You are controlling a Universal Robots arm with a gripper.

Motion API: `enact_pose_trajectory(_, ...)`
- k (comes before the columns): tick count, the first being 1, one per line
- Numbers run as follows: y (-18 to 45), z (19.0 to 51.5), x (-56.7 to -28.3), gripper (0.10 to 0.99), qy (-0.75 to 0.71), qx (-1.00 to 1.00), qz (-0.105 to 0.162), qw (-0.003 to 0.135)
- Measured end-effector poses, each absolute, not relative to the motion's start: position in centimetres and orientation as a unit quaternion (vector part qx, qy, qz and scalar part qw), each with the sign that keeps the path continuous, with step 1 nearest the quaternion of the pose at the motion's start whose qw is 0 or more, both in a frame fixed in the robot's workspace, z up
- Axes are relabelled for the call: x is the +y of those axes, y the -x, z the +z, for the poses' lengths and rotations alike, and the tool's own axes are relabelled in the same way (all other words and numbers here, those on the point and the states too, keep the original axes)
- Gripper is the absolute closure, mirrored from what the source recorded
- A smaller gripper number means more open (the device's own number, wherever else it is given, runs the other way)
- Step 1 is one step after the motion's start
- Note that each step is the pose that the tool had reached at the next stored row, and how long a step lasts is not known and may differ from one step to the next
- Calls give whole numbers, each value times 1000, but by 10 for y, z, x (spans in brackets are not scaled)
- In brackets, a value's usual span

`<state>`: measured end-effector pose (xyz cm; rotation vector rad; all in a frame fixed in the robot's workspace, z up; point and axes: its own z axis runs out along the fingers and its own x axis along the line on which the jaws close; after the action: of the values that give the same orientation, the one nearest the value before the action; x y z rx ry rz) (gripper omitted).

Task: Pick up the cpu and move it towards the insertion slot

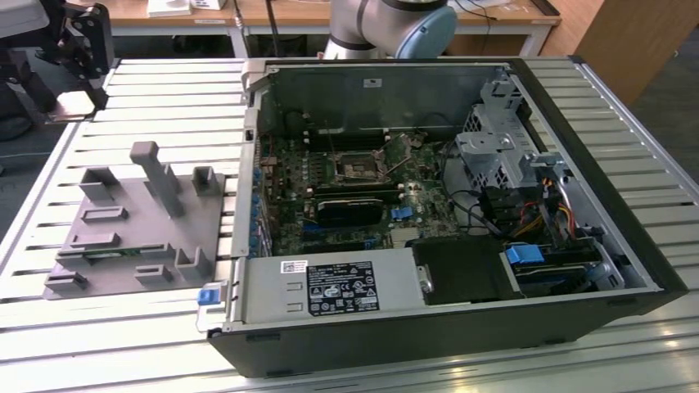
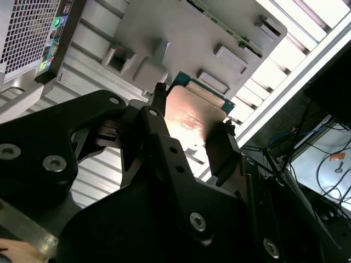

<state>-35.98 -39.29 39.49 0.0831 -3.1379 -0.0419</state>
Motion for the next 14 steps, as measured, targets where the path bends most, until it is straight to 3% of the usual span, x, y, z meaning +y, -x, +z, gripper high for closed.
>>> enact_pose_trajectory(14,354,395,-393,545,-27,-1000,-13,1)
